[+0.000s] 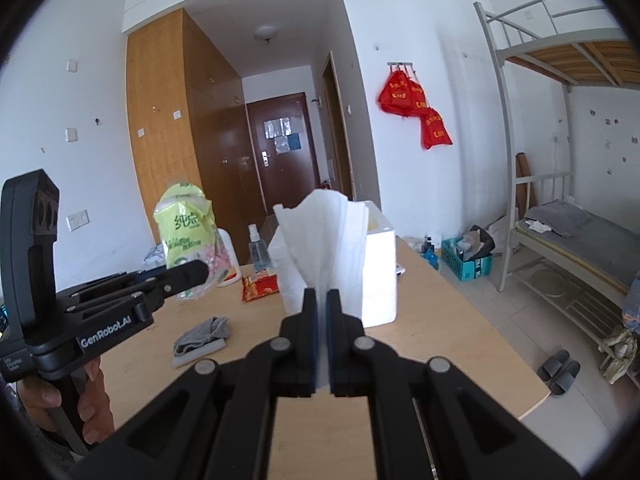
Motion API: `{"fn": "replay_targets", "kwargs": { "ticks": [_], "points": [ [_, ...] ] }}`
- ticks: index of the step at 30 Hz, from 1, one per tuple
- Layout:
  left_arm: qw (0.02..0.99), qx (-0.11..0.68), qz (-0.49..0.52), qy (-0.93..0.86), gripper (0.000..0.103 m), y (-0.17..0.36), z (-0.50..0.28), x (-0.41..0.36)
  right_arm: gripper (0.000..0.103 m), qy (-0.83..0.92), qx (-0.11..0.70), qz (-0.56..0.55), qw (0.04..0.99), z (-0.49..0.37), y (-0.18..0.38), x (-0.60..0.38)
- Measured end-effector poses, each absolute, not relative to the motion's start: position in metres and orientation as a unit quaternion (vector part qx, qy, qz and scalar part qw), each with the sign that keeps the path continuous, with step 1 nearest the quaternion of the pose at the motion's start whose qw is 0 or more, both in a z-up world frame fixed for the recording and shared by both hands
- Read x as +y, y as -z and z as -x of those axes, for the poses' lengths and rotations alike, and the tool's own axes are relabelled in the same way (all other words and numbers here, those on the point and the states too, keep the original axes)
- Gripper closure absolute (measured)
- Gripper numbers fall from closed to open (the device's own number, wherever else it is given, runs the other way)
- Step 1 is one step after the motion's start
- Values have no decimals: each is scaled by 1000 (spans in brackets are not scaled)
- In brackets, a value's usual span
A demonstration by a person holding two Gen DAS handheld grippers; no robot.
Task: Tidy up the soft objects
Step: 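Carry the tissue and green tissue pack over the white foam box with both grippers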
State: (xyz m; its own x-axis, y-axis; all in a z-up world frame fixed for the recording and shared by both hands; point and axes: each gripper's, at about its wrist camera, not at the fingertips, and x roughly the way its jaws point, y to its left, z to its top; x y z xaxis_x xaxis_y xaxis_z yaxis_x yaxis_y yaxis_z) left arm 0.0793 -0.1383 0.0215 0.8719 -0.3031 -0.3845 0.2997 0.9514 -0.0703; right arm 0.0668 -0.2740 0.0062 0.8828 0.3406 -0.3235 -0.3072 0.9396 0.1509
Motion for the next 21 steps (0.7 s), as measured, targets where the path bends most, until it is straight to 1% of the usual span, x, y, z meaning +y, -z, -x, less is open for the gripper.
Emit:
{"fn": "replay_targets", "kwargs": {
  "ticks": [14, 21],
  "points": [
    [968, 204, 17, 146, 90, -29, -100, -134, 97, -167, 171, -44, 970, -84, -10, -272],
    [970, 200, 21, 137, 90, -34, -115, -132, 97, -173, 166, -36, 970, -98, -22, -265]
  ]
}}
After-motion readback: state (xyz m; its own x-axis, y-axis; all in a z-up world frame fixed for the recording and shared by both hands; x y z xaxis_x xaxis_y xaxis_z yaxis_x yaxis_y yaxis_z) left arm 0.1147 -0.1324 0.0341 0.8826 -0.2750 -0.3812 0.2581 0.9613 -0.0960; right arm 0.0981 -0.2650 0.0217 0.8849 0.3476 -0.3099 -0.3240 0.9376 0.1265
